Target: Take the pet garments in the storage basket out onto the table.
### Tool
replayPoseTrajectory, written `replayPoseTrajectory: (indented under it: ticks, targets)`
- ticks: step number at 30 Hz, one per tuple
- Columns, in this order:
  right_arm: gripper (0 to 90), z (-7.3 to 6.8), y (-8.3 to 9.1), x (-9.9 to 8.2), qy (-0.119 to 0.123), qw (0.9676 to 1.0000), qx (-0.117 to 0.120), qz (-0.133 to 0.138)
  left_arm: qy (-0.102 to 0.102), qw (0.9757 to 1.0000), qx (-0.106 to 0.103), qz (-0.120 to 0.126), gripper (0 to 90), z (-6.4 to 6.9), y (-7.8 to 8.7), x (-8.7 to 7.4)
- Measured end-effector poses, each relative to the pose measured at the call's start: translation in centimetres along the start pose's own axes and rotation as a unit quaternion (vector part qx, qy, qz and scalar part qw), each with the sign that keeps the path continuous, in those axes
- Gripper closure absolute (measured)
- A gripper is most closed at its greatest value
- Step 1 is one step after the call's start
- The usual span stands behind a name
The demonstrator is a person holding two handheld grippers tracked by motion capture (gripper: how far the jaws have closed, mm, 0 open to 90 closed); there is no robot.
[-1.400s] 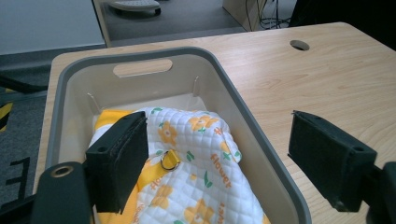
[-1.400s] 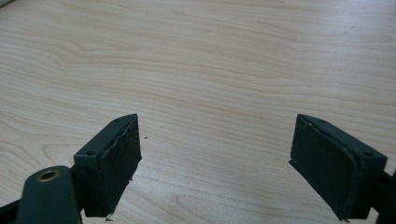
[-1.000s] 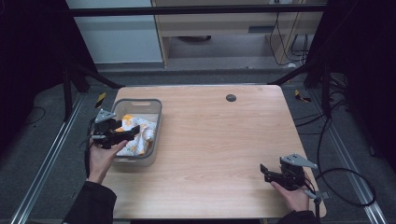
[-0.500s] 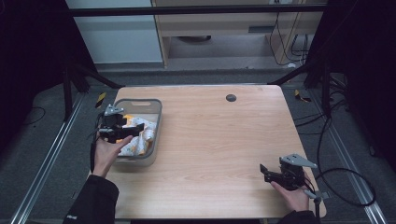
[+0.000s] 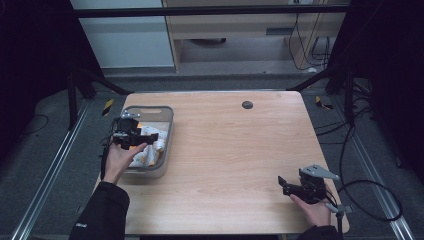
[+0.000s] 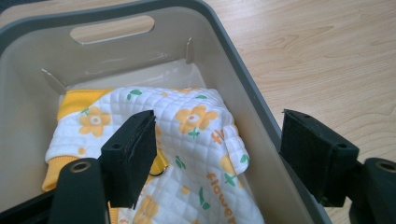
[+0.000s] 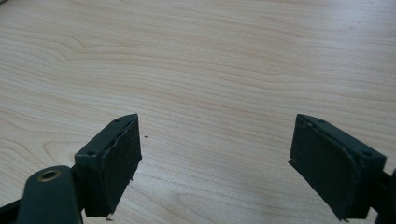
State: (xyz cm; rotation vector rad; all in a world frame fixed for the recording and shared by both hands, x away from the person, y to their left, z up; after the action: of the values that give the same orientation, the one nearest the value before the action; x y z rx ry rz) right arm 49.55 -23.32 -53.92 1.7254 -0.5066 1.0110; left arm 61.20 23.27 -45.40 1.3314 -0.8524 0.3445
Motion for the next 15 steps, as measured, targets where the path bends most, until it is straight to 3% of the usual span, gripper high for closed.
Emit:
replayPoseTrajectory:
  ticks: [15]
  targets:
    - [16.3, -0.1, 0.0, -0.1, -0.004, 1.0, 0.003, -0.003, -0.009, 0.9987, 0.004, -0.05, 30.3, 0.1, -1.7, -1.1]
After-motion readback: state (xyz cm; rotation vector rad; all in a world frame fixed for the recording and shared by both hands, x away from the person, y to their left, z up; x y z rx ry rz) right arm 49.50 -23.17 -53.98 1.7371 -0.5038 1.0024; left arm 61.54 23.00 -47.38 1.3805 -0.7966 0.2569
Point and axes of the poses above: each handheld gripper's, and its own axes: y roughly backward along the jaws, x roughly out of its top, z roughly to its right, the point moved 10 cm from there along -y, roughly forward along the jaws, and after that the axes turned 5 degrees about x, right-handed, at the moved point
